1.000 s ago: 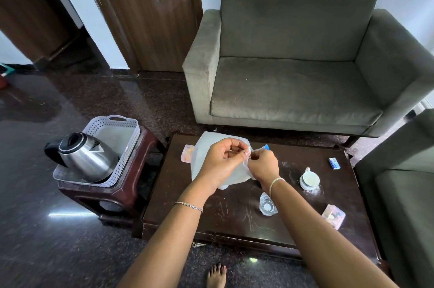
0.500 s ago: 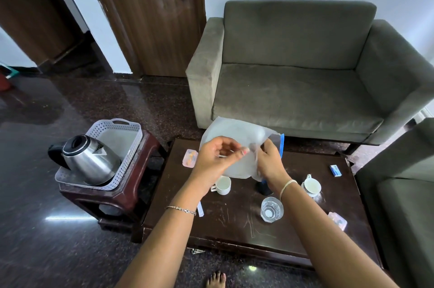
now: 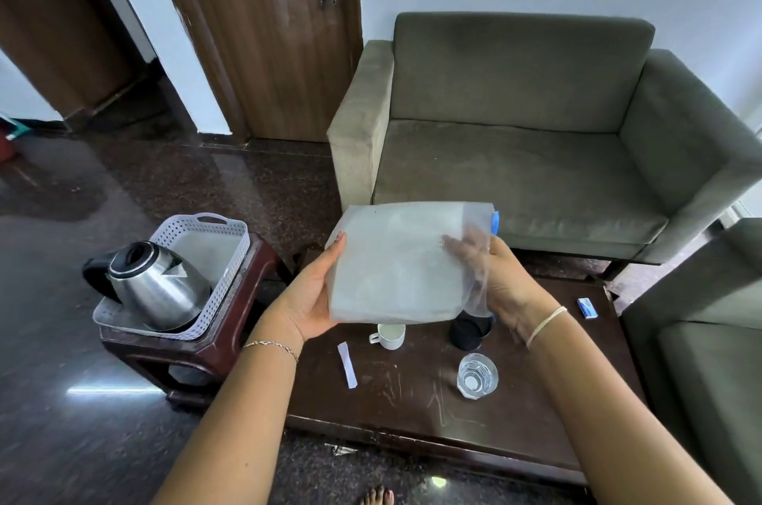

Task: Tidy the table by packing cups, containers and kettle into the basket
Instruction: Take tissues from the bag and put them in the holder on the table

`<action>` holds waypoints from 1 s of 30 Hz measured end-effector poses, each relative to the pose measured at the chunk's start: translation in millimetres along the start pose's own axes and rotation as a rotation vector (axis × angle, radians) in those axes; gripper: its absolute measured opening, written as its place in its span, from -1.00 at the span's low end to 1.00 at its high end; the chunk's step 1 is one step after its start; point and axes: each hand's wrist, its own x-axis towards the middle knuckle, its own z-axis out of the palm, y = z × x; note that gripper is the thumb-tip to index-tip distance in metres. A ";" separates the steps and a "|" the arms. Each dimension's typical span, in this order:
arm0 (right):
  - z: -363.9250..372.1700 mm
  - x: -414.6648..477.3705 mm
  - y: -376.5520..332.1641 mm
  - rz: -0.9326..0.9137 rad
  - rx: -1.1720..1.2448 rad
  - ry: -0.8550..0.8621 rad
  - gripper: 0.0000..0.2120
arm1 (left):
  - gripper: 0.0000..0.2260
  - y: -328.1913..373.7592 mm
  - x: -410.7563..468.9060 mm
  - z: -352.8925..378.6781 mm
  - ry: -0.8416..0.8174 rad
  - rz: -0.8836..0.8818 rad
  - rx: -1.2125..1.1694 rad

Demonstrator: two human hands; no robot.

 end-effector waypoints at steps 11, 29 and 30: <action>13.9 -10.5 -4.7 -0.231 -0.357 0.059 -0.74 | -0.49 -5.7 -0.1 2.9 -0.175 0.203 -0.162; 25.1 -2.6 -13.0 0.276 0.030 0.104 -0.79 | -0.40 0.0 -2.3 15.8 -0.159 0.244 -0.139; 26.9 -2.1 -13.8 0.306 0.069 0.109 -0.83 | -0.40 -0.3 -2.2 14.7 -0.161 0.249 -0.143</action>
